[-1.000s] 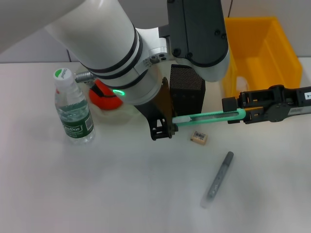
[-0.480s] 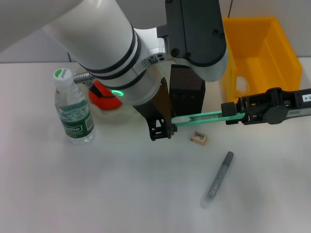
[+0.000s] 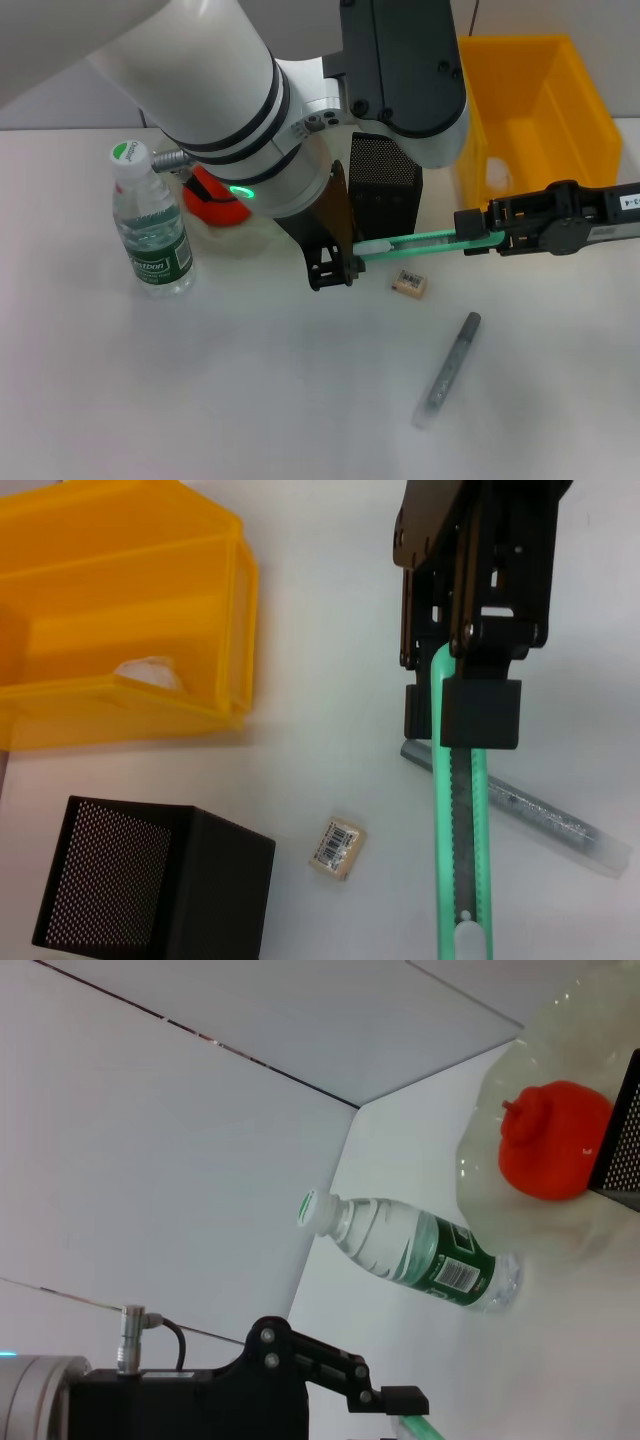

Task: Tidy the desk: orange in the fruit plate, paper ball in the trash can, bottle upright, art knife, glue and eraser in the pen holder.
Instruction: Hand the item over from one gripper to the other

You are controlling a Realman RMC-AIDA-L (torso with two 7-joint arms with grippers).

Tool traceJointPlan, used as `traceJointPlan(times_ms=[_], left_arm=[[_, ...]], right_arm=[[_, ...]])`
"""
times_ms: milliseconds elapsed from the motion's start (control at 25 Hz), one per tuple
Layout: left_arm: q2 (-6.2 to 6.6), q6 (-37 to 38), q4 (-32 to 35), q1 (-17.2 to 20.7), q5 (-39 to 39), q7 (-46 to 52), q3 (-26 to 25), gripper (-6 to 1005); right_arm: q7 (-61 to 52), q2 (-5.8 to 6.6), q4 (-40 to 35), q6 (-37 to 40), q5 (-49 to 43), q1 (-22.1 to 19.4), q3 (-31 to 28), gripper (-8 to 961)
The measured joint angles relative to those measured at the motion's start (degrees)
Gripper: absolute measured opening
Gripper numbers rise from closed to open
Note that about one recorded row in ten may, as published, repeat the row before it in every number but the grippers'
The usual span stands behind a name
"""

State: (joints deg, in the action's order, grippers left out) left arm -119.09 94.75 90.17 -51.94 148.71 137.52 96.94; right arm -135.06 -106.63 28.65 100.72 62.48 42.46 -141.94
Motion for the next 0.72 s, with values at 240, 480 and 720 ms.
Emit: traceJointPlan(times_ms=[240, 480, 720], left_arm=[[0.00, -0.19, -0.19, 0.00, 0.08, -0.05, 0.00, 197], [0.00, -0.36, -0.25, 0.00, 0.09, -0.06, 0.00, 197], [0.01, -0.36, -0.26, 0.08, 0.09, -0.51, 0.00, 197]], right_arm=[[0.04, -0.09, 0.00, -0.08, 0.01, 0.18, 0.00, 521], [0.06, -0.31, 0.01, -0.18, -0.25, 0.41, 0.00, 516], [0.07, -0.35, 0.14, -0.25, -0.41, 0.43, 0.00, 420]])
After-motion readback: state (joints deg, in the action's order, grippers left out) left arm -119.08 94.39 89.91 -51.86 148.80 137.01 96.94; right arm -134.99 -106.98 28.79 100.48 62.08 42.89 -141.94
